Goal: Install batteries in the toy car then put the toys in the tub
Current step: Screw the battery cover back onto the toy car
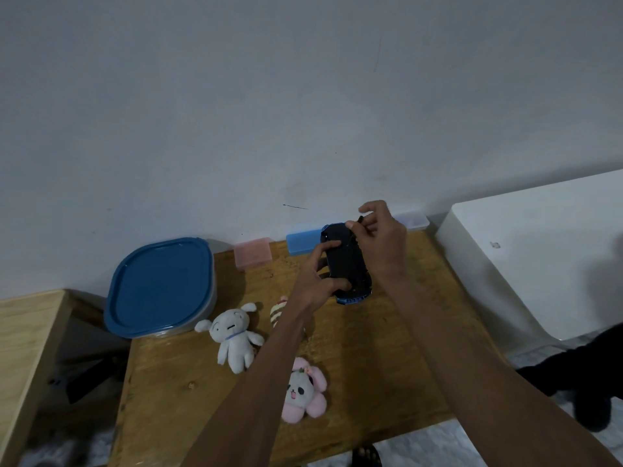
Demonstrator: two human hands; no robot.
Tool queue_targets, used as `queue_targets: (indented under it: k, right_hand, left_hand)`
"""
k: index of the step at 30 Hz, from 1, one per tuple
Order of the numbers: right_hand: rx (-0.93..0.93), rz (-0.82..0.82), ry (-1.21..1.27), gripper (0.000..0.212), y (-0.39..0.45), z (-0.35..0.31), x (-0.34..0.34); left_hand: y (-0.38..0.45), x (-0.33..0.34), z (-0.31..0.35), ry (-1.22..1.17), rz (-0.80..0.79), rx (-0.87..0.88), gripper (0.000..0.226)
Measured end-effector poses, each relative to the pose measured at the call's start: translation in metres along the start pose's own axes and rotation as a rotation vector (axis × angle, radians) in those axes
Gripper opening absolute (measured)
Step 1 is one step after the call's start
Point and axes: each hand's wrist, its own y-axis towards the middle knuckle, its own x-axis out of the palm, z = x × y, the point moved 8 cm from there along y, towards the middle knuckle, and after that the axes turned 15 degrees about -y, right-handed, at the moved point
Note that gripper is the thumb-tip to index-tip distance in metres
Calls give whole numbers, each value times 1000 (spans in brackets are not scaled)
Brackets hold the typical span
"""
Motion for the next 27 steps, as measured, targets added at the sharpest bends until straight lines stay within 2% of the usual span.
queue_targets:
  k: [8, 11, 16, 20, 27]
  right_hand:
    - [-84, -7, 5, 17, -5, 3, 0]
    - [-89, -40, 24, 24, -4, 5, 3]
    - [-141, -49, -95, 16, -8, 7, 2]
    - [-142, -46, -150, 23, -10, 7, 6]
    - [-98, -238, -147, 25, -26, 17, 35]
  left_hand:
    - [3, -1, 1, -6, 2, 2, 77]
    - [3, 2, 3, -3, -5, 1, 78]
    - [5, 4, 5, -17, -11, 13, 77]
    - [7, 10, 8, 5, -34, -3, 74]
    - [7, 13, -8, -108, 32, -58, 70]
